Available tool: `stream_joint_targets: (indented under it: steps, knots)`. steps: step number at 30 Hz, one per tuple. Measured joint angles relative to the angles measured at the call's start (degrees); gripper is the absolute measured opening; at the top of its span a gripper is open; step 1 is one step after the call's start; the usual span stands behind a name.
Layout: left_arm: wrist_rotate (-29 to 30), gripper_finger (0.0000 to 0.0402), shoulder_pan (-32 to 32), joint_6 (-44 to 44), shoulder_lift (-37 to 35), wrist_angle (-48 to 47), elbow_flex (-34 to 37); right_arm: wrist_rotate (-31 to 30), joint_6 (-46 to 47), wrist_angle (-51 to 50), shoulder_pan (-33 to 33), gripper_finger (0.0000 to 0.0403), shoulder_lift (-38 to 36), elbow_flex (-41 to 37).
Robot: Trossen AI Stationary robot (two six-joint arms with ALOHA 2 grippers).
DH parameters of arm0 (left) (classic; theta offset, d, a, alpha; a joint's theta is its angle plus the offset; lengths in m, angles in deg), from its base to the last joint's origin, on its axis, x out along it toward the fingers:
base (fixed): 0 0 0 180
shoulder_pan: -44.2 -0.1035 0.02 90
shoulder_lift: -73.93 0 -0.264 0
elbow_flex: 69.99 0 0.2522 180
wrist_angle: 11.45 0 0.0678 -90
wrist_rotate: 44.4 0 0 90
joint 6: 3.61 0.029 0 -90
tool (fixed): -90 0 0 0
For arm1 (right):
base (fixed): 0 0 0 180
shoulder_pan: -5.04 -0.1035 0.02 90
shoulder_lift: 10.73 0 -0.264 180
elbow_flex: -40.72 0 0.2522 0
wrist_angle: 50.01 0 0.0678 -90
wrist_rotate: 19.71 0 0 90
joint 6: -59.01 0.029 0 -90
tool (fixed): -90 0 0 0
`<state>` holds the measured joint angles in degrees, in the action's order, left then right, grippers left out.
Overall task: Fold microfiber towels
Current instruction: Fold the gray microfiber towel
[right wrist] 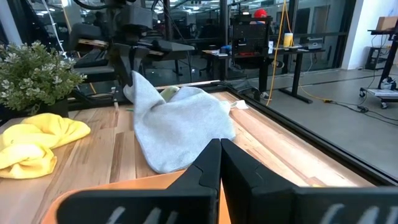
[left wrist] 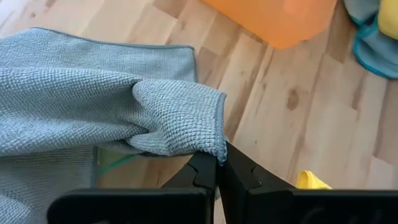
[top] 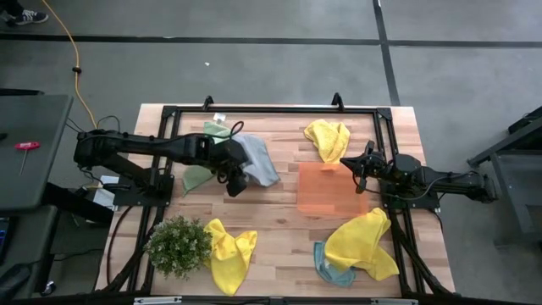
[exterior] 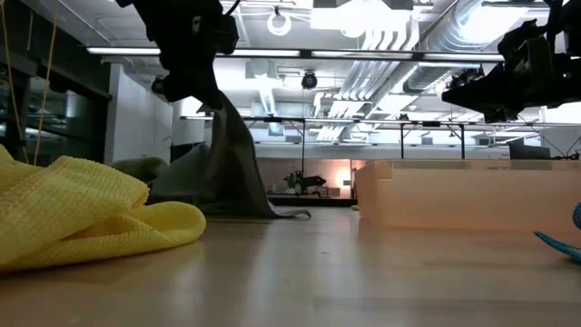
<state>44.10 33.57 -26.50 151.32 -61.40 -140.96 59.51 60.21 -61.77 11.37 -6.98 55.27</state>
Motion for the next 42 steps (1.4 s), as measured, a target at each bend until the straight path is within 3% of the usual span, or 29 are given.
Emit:
stream_joint_targets:
  steps: [6, 9, 12, 15, 18, 23, 27, 34, 39, 42]
  knots:
    - [0.48, 0.0000, 0.25, 1.08, 0.00, 0.00, 0.00, -0.03, 5.18, 0.82, 0.01, 0.0000, 0.00, -0.08]
    - [0.61, 0.0000, 0.25, 1.09, 0.00, 0.00, 0.00, -0.78, 20.40, 7.55, 0.00, 0.0000, 0.01, -0.10]
    - [0.66, 0.0000, 0.25, 1.07, -0.01, 0.02, 0.00, -8.61, 33.45, 15.42, 0.00, 0.0000, 0.35, -0.07]
    - [0.87, 0.0000, 0.25, 0.68, -0.02, 0.00, 0.00, -16.48, 40.87, 17.16, 0.02, 0.0000, 0.37, -0.07]
    - [0.87, 0.0000, 0.25, 0.61, -0.02, 0.00, 0.00, -18.45, 46.04, 19.64, 0.02, 0.0000, 0.59, -0.07]
    - [2.63, 0.0000, 0.25, 0.61, -0.02, 0.00, 0.00, -8.23, 45.31, 30.79, 0.02, 0.0000, 6.33, 0.43]
    - [2.67, 0.0000, 0.28, 0.61, -0.02, 0.02, 0.00, -2.36, 43.65, 29.22, 0.00, 0.0000, 16.53, 7.16]
    - [2.10, 0.0000, 0.25, 0.61, -0.02, -0.02, 0.00, 9.71, 32.44, 6.20, 0.17, 0.0014, 40.78, 27.39]
    - [1.95, 0.0000, 0.25, 0.87, -0.02, -0.09, 0.00, 20.53, 21.23, -11.32, 1.23, 0.0081, 59.17, 40.71]
    - [1.95, 0.0000, 0.25, 1.01, -0.02, -0.09, 0.00, 21.56, 12.20, -17.91, 1.29, 0.0131, 69.37, 48.15]
